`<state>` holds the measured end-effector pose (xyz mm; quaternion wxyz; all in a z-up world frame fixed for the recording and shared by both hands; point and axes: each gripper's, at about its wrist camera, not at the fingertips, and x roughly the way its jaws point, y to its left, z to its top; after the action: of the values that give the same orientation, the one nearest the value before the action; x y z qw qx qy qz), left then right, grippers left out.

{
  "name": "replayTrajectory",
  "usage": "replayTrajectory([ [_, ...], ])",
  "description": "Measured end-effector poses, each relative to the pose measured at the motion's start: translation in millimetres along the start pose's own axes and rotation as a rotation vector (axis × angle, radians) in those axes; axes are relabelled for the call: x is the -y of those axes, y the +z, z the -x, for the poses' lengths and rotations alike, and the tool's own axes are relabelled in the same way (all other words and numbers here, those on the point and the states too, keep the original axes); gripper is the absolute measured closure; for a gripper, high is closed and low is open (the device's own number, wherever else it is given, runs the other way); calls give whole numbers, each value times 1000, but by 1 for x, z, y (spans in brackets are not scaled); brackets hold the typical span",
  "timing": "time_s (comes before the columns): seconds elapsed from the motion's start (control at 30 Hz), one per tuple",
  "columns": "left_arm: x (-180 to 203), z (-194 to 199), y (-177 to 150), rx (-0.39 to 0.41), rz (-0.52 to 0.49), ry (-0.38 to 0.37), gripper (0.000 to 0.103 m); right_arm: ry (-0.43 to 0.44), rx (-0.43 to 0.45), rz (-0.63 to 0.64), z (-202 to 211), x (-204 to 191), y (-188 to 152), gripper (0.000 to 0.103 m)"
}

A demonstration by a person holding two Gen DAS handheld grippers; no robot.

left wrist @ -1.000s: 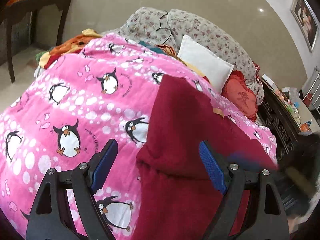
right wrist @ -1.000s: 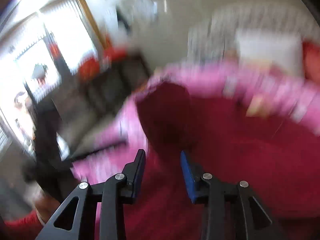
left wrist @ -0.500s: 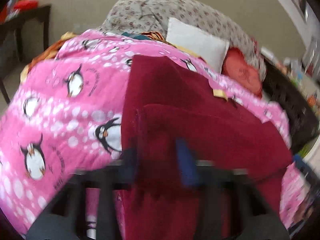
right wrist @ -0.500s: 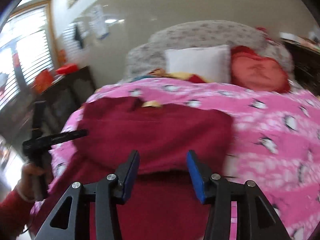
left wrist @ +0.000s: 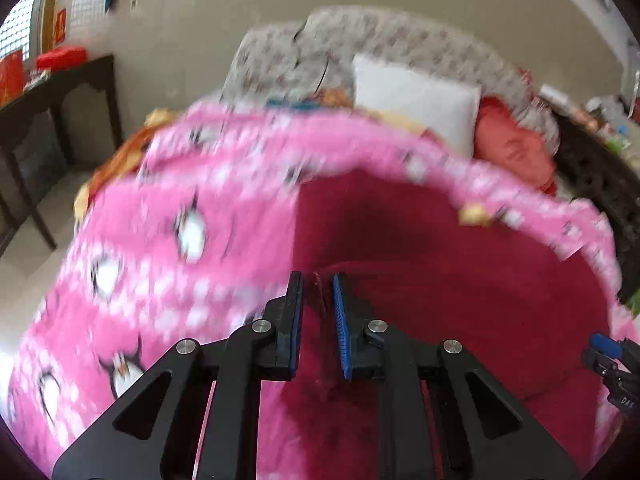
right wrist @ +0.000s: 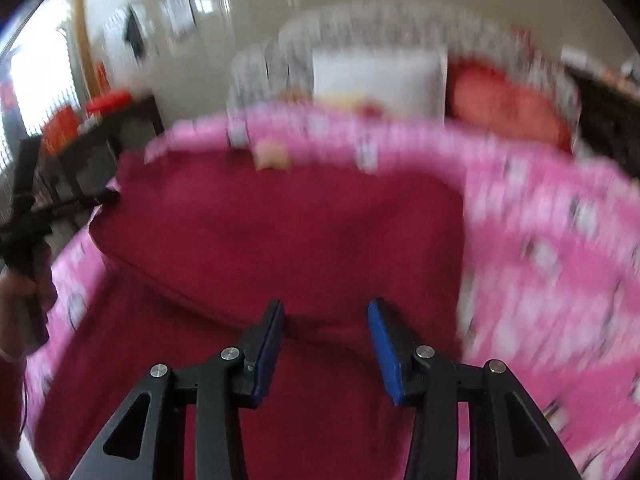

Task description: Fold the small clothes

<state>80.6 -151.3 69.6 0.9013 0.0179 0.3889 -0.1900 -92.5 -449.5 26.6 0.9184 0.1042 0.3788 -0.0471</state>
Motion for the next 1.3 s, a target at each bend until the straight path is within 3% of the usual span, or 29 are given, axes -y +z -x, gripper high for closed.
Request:
replayTrajectory([
  [0.1,-9,-7,-14,-20,39,-45,89,45,34,-19,17,4,0,61],
  [0.2,-2,3,-13,8,-4,-24,89,81,107,-49,39,7,16,61],
  [0.33,2,3,-12,12,-20,-6,89,-18,171,-39,39,8,40,58],
  [0.47,-5,-9,-13,-15,42,-36,88,-102,45,-22,-21,18,50,58],
  [0.5,-7,-9,-12,-20,54,-43,86,-121,64,-15,-27,19,50,58],
  [0.57,-9,-6,-9,-31,65,-34,78,-138,55,-11,-19,13,53,58],
  [0.7,-18,10,-13,-30,82,-23,56,-75,95,2,27,-4,40,58],
  [0.8,-24,23,-26,-46,114,-44,55,-116,93,47,41,-8,18,58],
  [0.9,-19,30,-41,-53,109,-31,53,-167,30,11,16,5,6,58],
  [1.0,-16,34,-58,-107,106,-36,53,-174,29,24,9,4,5,58],
  [1.07,-15,48,-69,-112,96,-54,53,-140,40,3,29,2,3,58],
  [1.17,-20,70,-86,-106,101,-72,52,-3,71,-76,69,6,-14,58],
  [1.3,-27,95,-109,-153,135,-166,36,124,33,-91,111,13,-53,54],
])
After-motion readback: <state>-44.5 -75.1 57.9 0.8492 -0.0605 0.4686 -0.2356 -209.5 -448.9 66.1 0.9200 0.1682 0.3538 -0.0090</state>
